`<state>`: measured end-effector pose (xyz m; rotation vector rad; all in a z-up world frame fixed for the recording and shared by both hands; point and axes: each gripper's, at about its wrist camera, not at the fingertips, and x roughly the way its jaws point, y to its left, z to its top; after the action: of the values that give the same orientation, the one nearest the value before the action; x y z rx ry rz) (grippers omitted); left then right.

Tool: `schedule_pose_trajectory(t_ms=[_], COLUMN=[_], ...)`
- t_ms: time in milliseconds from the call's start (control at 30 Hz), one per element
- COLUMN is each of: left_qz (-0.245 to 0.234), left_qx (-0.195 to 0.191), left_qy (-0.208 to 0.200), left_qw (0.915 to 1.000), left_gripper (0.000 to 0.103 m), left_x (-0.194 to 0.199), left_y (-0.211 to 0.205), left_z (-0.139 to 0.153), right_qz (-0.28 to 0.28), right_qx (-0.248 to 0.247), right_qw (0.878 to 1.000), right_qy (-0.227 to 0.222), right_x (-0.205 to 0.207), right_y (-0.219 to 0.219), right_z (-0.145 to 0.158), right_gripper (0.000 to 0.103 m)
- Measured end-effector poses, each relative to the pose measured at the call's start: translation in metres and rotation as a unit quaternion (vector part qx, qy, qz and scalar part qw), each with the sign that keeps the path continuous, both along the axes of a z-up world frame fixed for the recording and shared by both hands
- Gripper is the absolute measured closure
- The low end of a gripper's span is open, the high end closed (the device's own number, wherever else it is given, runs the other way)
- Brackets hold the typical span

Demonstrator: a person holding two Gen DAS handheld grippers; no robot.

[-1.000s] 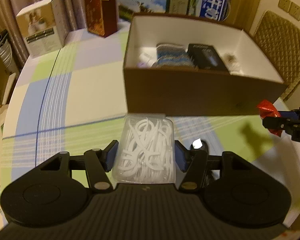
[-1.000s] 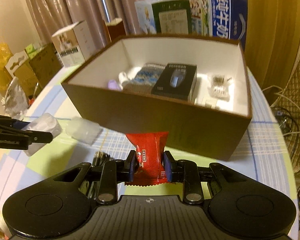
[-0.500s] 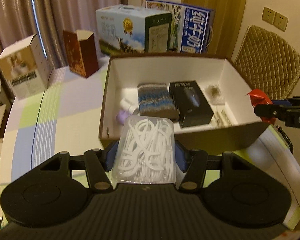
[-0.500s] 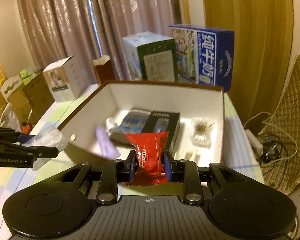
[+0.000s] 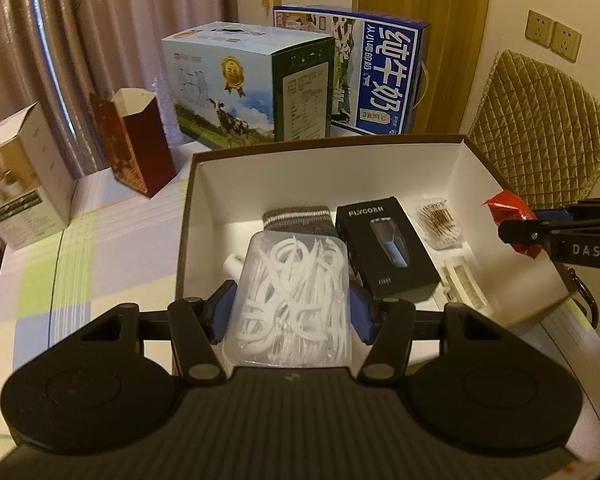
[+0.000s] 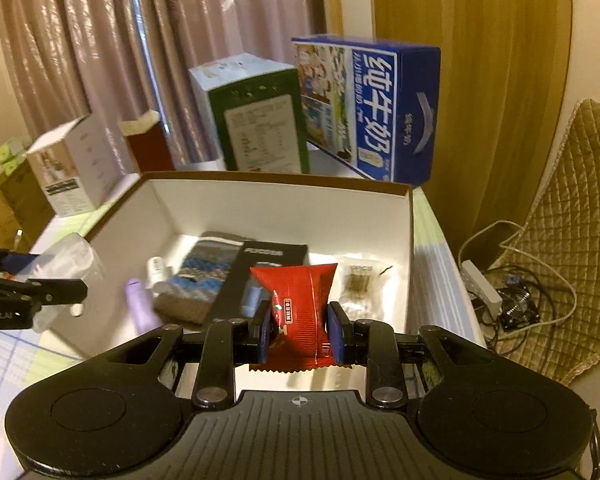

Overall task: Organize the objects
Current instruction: 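Carry the cable case and red packet into the box and release both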

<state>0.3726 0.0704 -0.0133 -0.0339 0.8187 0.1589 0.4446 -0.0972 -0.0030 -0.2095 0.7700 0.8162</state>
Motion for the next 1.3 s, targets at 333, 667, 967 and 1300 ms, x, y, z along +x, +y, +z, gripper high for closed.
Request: schedule_pose_trajectory(t_ms=[333, 667, 967, 1300], left_qz=[-0.009, 0.0, 0.01, 0.02], left_qx=[0.019, 0.03, 0.022, 0.022], left_qy=[0.03, 0.047, 0.055, 0.052], left_qw=[0.9993, 0.9984, 0.9982, 0.9982], left_gripper=[0.049, 0.049, 0.049, 0.033], left_x=[0.054, 0.091, 0.103, 0.113], left_y=[0.007, 0.019, 0.024, 0.028], left_z=[-0.019, -0.031, -0.038, -0.043], right_qz=[-0.008, -0.02, -0.025, -0.014], right_qx=[-0.033, -0.035, -0.01, -0.015], right_qw=[0.999, 0.999, 0.999, 1.0], right_qy=[-0.005, -0.019, -0.024, -0.022], right_x=[0.036, 0.065, 0.075, 0.064], right_y=[0.026, 0.052, 0.054, 0.05], right_z=[-0.02, -0.031, -0.025, -0.029], right_gripper=[0.077, 0.077, 0.052, 0.038])
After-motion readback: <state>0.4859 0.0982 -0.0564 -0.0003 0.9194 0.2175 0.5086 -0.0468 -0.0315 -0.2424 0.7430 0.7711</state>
